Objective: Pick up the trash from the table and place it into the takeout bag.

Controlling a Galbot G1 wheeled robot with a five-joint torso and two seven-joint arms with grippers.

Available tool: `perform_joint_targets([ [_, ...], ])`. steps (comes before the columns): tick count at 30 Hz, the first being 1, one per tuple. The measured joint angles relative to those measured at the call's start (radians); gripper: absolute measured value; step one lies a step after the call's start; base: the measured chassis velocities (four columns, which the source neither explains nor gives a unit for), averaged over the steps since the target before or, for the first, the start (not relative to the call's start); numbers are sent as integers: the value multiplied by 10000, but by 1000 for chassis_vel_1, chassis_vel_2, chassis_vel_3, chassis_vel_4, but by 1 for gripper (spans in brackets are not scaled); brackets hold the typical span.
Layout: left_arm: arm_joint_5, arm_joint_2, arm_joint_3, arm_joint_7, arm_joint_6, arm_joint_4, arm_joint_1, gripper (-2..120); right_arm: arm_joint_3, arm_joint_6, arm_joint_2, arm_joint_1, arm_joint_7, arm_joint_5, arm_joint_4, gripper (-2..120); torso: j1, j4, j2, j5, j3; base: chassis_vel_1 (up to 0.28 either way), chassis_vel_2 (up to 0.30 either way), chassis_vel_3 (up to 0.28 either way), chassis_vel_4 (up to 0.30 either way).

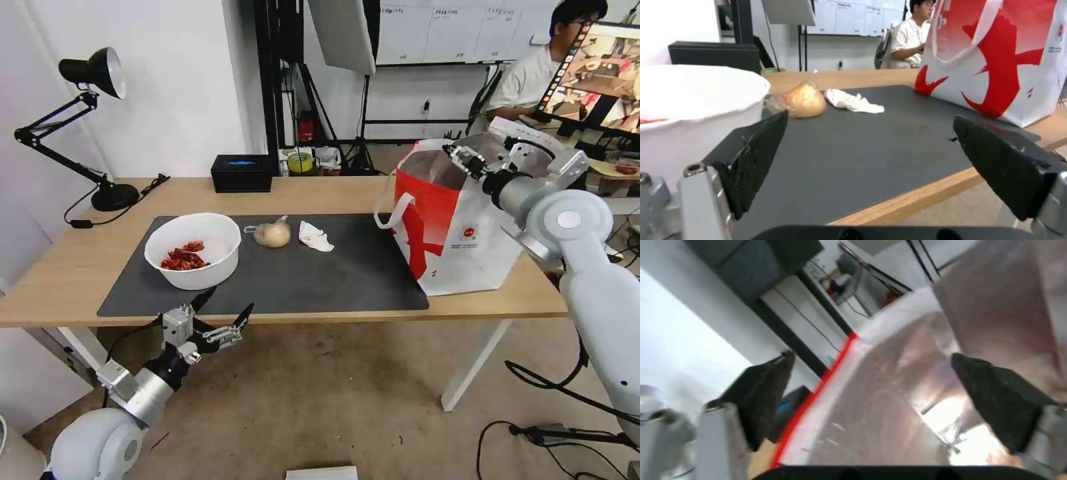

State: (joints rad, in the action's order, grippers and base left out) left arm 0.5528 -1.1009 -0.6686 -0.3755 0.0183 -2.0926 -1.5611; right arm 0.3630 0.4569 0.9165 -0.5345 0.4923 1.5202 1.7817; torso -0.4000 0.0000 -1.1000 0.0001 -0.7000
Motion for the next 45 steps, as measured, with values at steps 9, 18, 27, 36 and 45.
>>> perform_joint_targets([
  [9,43,9,-62,9,-1,-5,12,100,40,-24,-349,6,-712,-85,1228,100,0,1,-1,-4,1,0,0,0,0],
  [18,79,-31,-180,8,-185,61,-49,100,-134,36,-1383,-2197,-3112,-2363,3159,100,0,0,0,2,1,0,0,0,0],
  [27,81,46,-558,-230,-618,329,-392,100,370,-1082,-2073,-5757,-4237,-5152,4595,100,2,-2,-1,0,2,0,0,0,0],
  [36,-76,-406,-849,-488,-1035,604,-928,100,-439,-3257,-1619,-7424,-3870,-7834,4161,100,1,1,0,-1,2,0,0,0,0],
  [45,-301,-722,-1042,-613,-1417,987,-1181,100,-889,-5116,-977,-8244,-3433,-8644,3015,100,2,0,1,0,0,0,0,0,0],
])
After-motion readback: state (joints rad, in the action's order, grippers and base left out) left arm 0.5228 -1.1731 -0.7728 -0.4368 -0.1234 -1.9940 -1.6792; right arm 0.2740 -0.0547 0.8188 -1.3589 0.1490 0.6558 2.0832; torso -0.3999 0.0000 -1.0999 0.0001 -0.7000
